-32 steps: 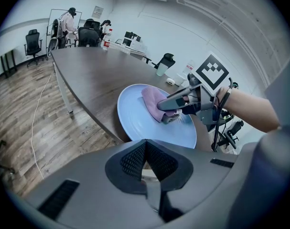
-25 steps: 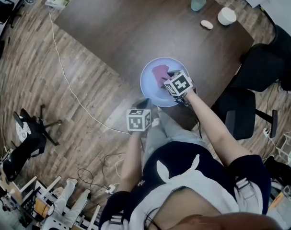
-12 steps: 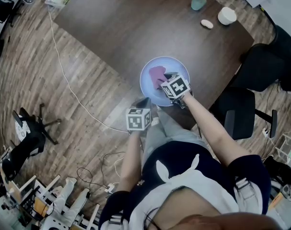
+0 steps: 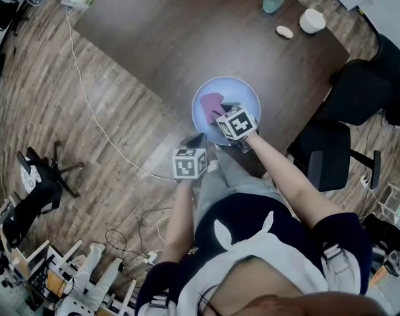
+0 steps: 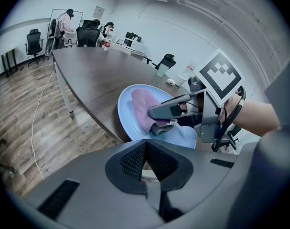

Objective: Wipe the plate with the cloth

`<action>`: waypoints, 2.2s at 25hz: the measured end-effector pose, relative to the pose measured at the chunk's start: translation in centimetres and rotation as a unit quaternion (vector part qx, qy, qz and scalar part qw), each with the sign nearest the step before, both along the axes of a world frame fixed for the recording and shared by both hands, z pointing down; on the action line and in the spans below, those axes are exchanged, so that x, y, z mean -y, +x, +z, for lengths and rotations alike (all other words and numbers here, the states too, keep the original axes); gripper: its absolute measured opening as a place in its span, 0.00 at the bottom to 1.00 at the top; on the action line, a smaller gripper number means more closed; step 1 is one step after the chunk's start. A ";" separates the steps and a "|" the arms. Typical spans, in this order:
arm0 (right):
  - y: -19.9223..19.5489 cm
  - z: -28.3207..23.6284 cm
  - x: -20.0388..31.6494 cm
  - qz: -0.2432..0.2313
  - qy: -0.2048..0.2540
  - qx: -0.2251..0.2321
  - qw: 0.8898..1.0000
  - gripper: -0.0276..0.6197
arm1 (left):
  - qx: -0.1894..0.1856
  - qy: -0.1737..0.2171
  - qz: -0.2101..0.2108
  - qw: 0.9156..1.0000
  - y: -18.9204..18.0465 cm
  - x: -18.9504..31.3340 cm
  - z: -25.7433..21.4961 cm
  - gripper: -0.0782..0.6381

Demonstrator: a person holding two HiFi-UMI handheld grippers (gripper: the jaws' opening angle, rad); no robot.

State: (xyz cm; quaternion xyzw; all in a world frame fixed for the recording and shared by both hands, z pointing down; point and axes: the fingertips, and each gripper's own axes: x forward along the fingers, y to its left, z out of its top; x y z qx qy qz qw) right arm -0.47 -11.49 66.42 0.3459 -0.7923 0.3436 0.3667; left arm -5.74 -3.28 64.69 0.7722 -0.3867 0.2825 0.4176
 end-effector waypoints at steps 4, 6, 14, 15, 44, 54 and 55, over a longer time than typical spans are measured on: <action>-0.9 -0.1 -0.4 -0.002 0.002 0.010 1.000 0.25 | -0.002 0.000 -0.002 1.000 -0.1 -0.1 0.0 0.12; -1.3 -0.2 -0.6 -0.001 -0.001 0.015 1.000 0.25 | -0.003 0.001 -0.003 1.000 -0.2 -0.1 -0.1 0.12; -2.3 -0.3 -1.1 -0.006 0.002 0.028 1.000 0.25 | -0.002 0.001 -0.004 1.000 -0.1 0.0 0.1 0.12; -2.7 -0.3 -1.2 -0.010 0.003 0.028 1.000 0.25 | -0.002 0.001 -0.004 1.000 -0.2 0.0 0.0 0.12; -3.6 -0.3 -3.4 -0.091 -0.030 0.028 0.995 0.25 | -0.001 0.002 -0.002 1.000 -0.4 -0.1 -0.1 0.12; -2.0 -0.1 -3.2 -0.091 -0.042 0.028 0.995 0.25 | -0.004 0.002 -0.002 1.000 -0.2 -0.1 0.0 0.12; -1.8 -0.1 -3.1 -0.088 -0.043 0.028 0.995 0.25 | -0.004 0.002 -0.001 1.000 -0.2 -0.1 0.0 0.12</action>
